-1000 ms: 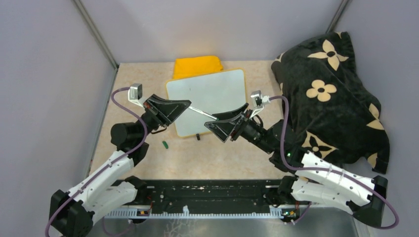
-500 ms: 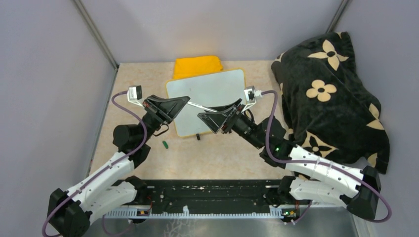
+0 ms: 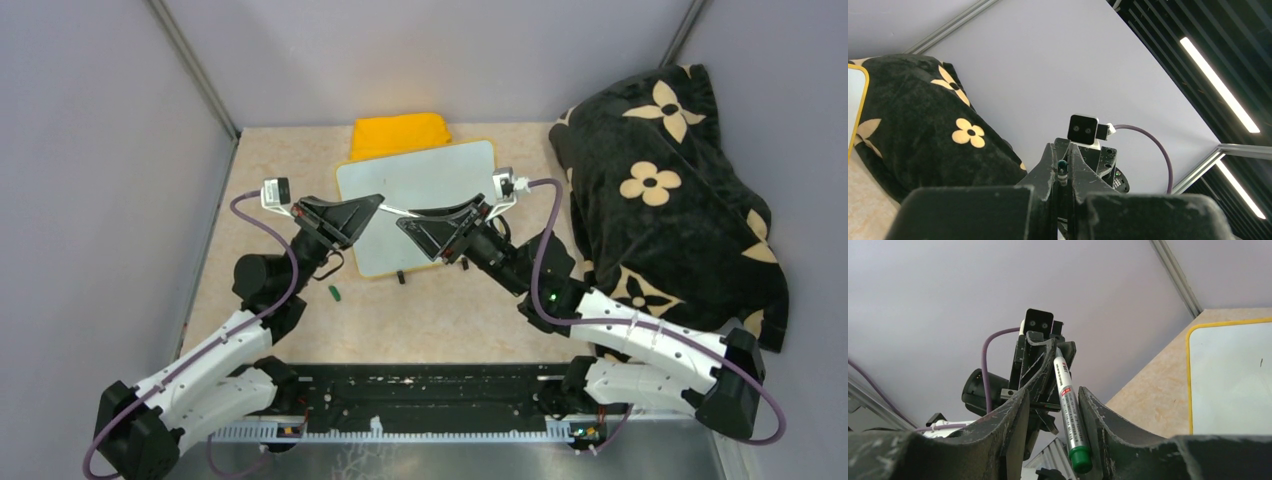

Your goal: Write a sentence on the whiteboard

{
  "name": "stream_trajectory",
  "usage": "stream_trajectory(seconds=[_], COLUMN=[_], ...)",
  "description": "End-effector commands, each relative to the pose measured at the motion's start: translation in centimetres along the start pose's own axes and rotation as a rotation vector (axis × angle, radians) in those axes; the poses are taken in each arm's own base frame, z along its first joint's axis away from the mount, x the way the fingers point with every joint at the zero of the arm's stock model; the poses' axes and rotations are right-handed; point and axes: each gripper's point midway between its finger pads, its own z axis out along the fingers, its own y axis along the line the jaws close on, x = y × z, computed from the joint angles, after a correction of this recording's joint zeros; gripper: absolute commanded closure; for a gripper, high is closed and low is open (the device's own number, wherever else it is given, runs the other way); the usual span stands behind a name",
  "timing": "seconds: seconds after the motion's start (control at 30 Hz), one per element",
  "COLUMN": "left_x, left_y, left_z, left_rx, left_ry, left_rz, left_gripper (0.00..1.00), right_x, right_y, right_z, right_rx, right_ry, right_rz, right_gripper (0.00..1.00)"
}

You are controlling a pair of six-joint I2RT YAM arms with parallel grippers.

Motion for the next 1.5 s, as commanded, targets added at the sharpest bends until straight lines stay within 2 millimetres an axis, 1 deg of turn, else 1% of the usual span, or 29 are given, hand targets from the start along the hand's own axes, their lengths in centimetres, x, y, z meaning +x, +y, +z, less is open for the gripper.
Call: stream_trajectory(seconds=[0.0,0.43,0.67,0.77,0.97,1.07,1.27,1.4,1.47], left_x=[0.0,0.4,0.6,0.6,0.6,0.6,0.6,0.6,0.6], left_y=[0.4,0.8,1.0,1.1,1.2,1.2,1.3,1.3,1.2], left_z=[-0.2,-0.2,-0.3,-0.4,-0.6,-0.7,-0.7,-0.7,-0.7], left_rx=[-0.014,-0.03,-0.04,-0.044,-0.049,-0.051,-0.055,-0.055,-0.055], left_ry=[-0.014,0.001,0.007,0.007,0.005,0.003,0.003,0.0,0.003], left_rz=[-0.012,-0.004,-0.001,0.0,0.0,-0.001,-0.001,0.005,0.007], left_gripper=[1.0,1.0,1.0,1.0,1.0,1.0,1.0,1.0,1.0], right_x=[-3.2,-3.0,-3.0,-3.1,-3.2,-3.2,-2.7,-2.4,-2.4], right_y=[3.6,2.8,2.5,2.2,1.8,1.8,2.0,2.1,2.2], right_z=[0.6,0.8,1.0,1.0,0.9,0.9,1.1,1.1,1.1], right_rx=[-0.112,-0.075,-0.061,-0.052,-0.029,-0.026,-0.042,-0.048,-0.05], right_ry=[-0.088,-0.094,-0.1,-0.108,-0.12,-0.117,-0.094,-0.076,-0.072], right_rz=[0.027,0.054,0.062,0.068,0.078,0.076,0.074,0.072,0.072], right_gripper=[0.61,0.63,0.7,0.69,0.64,0.64,0.69,0.69,0.72])
